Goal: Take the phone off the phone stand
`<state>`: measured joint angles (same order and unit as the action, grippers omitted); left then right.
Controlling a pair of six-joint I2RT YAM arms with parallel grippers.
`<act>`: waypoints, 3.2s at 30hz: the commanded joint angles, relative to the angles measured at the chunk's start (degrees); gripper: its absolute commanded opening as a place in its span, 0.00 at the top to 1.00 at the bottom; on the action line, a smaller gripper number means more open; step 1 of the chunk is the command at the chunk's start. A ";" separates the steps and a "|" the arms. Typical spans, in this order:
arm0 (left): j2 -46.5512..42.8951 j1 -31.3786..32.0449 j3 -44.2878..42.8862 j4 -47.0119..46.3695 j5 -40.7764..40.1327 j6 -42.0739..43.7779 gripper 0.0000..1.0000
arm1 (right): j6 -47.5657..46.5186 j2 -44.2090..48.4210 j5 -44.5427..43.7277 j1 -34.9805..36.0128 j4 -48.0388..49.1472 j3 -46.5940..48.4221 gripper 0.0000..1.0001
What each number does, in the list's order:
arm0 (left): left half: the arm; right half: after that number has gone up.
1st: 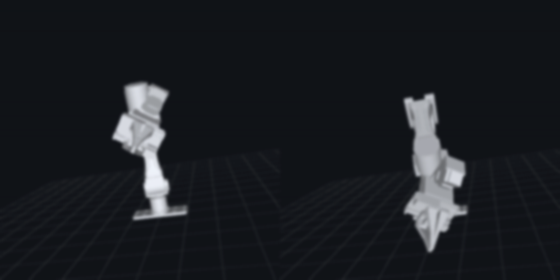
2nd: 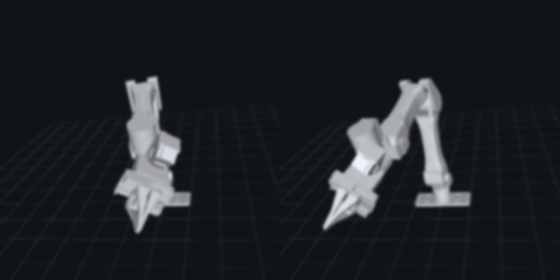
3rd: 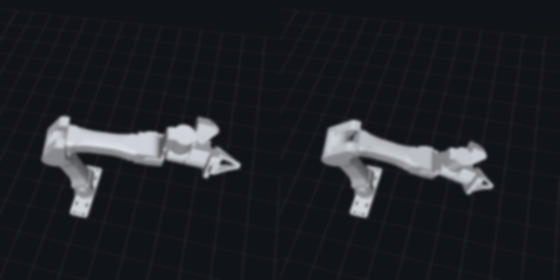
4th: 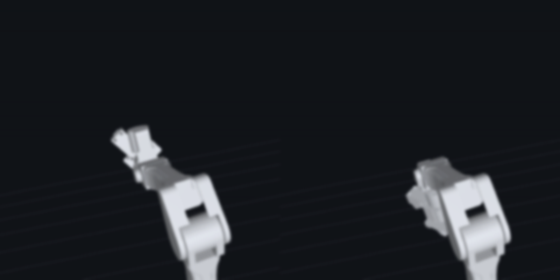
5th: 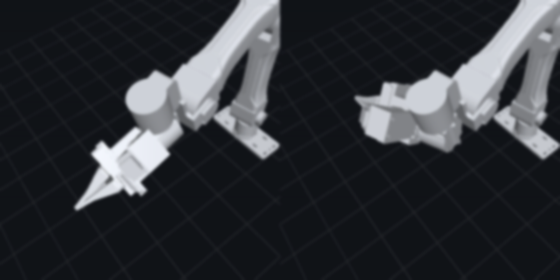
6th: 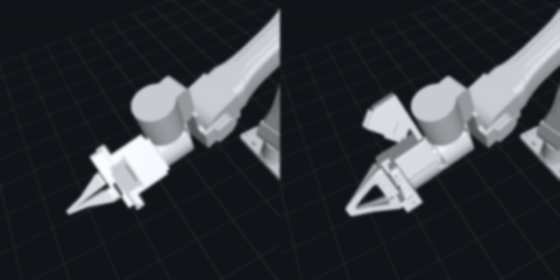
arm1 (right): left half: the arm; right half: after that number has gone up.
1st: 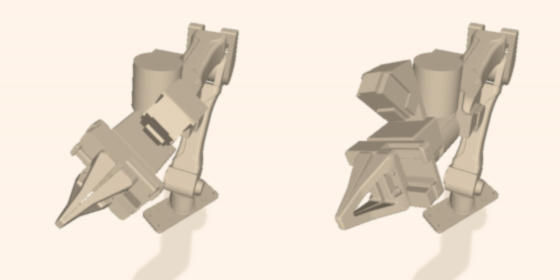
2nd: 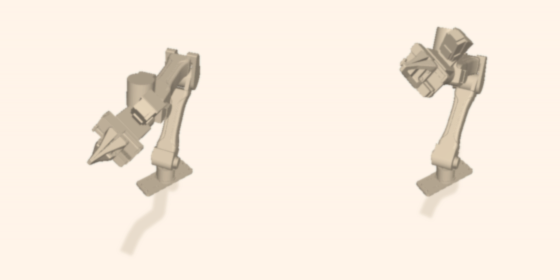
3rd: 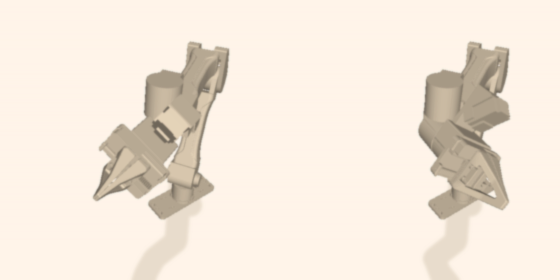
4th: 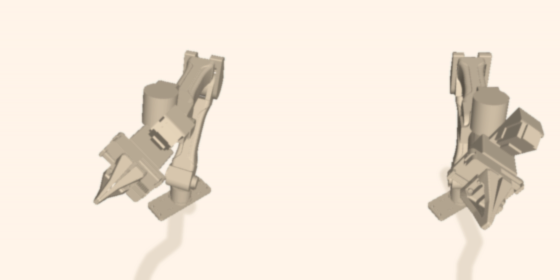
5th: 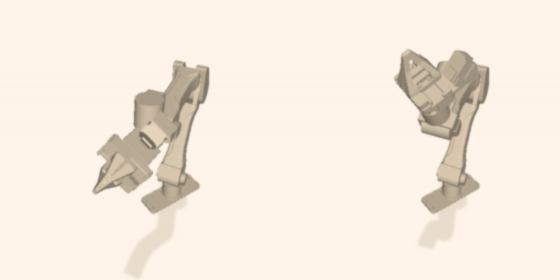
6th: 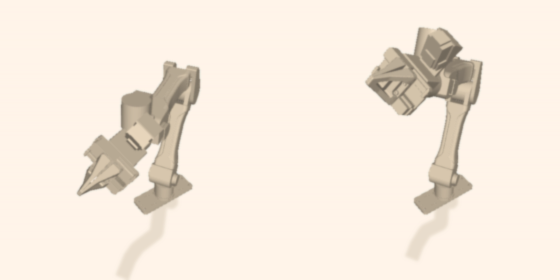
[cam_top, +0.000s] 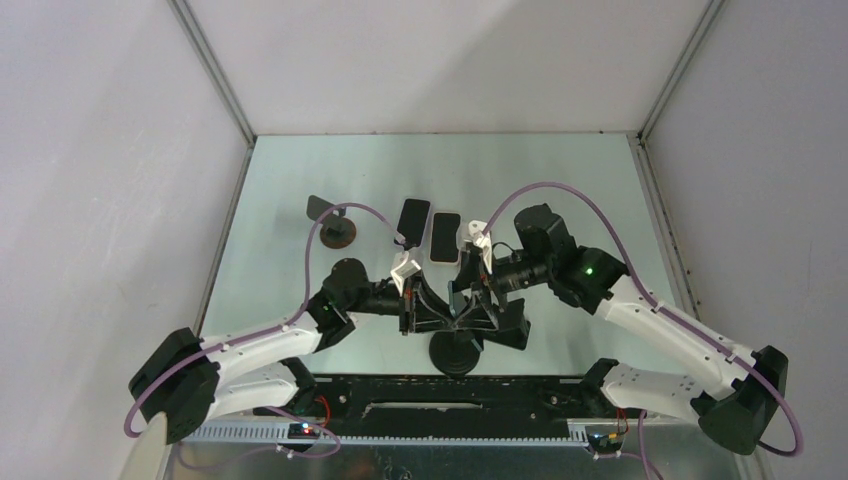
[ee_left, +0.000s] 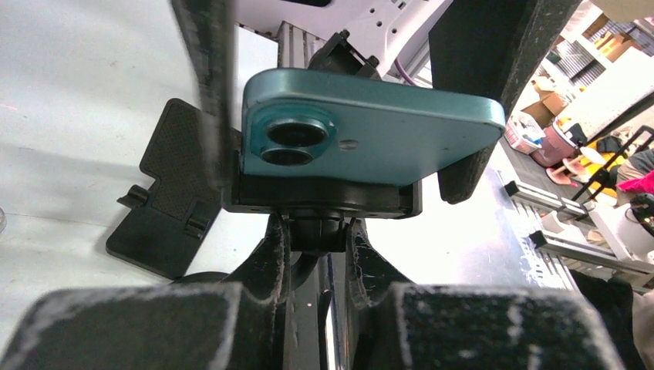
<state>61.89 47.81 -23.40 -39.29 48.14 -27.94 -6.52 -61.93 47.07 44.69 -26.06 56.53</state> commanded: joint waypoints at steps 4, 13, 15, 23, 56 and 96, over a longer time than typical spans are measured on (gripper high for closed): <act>0.17 0.27 -2.33 -2.15 0.99 2.52 0.93 | -1.67 -0.34 -4.21 0.24 -0.22 1.69 0.59; -0.18 0.33 -2.89 0.20 -3.01 4.28 0.36 | -1.17 -0.89 -4.34 0.51 -1.09 1.71 1.00; 0.41 0.29 -3.48 0.26 -2.11 4.56 0.26 | -1.11 -1.05 -4.23 0.54 -0.84 1.73 1.00; 2.30 0.34 -4.49 -1.84 -0.16 3.66 0.23 | -0.95 -1.40 -3.15 0.58 -0.09 1.73 1.00; 5.21 0.60 -4.74 -8.80 -1.80 0.80 0.97 | -0.30 -1.53 -9.62 1.71 -2.44 1.74 1.00; 0.46 5.69 -4.63 -9.10 7.10 7.37 1.00 | -14.10 -13.39 -19.02 -8.70 5.65 1.87 1.00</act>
<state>65.47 48.23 -25.32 -38.06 45.60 -22.22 -9.69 -69.60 46.76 41.58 -26.46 59.86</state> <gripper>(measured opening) 0.308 0.727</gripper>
